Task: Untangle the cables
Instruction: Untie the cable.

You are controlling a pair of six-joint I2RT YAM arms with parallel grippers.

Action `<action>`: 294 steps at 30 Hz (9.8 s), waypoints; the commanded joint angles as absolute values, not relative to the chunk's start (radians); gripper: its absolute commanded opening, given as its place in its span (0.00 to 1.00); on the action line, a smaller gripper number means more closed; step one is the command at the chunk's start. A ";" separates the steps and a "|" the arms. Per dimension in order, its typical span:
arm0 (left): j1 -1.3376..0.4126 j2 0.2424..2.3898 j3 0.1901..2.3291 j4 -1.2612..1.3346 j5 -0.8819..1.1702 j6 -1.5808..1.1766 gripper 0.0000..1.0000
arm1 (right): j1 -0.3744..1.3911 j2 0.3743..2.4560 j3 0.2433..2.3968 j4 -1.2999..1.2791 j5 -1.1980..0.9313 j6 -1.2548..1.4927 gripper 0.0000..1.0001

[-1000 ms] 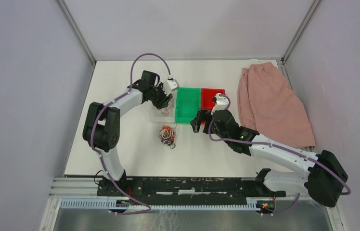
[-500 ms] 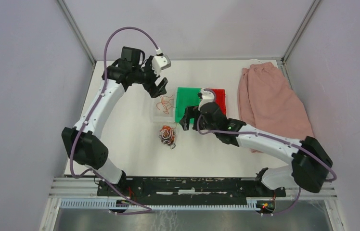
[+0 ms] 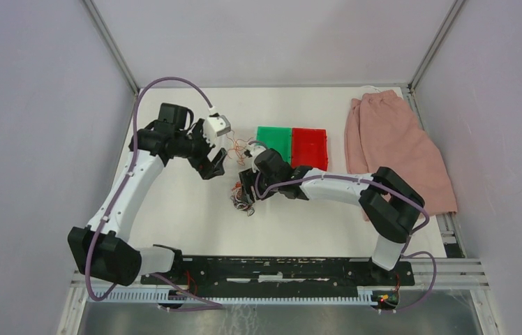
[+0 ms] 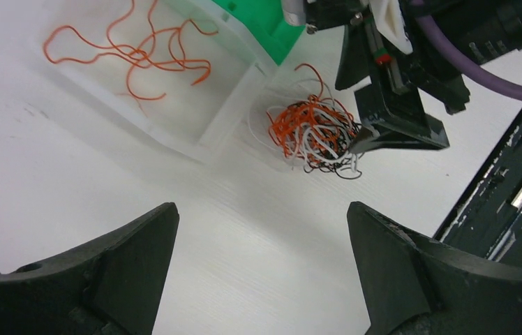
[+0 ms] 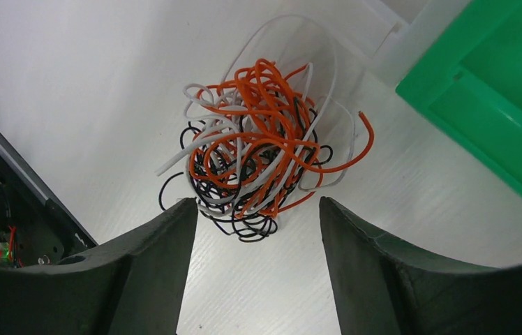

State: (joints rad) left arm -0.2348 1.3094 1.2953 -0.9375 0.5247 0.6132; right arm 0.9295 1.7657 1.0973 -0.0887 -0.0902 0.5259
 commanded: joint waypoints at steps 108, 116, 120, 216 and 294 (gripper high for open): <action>-0.320 1.263 0.911 -0.673 0.729 0.700 0.28 | 0.836 1.728 1.091 -0.029 -0.351 0.499 0.56; -0.279 1.195 0.924 -0.721 0.735 0.691 0.27 | 0.841 1.843 1.160 -0.055 -0.410 0.499 0.40; -0.276 1.176 0.958 -0.722 0.745 0.657 0.27 | 0.841 1.848 1.164 -0.044 -0.441 0.512 0.22; -0.280 0.865 0.778 -0.545 0.704 0.628 0.03 | 0.946 1.566 0.858 0.430 -0.519 0.307 0.17; -0.280 0.807 0.918 -0.822 0.829 0.806 0.61 | 0.858 1.520 0.941 0.490 -0.868 0.360 0.00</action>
State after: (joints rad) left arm -0.2825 0.8341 0.9272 -0.8940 0.8200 0.7792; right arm 0.8577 1.5471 0.9123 0.5457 -0.8536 0.3695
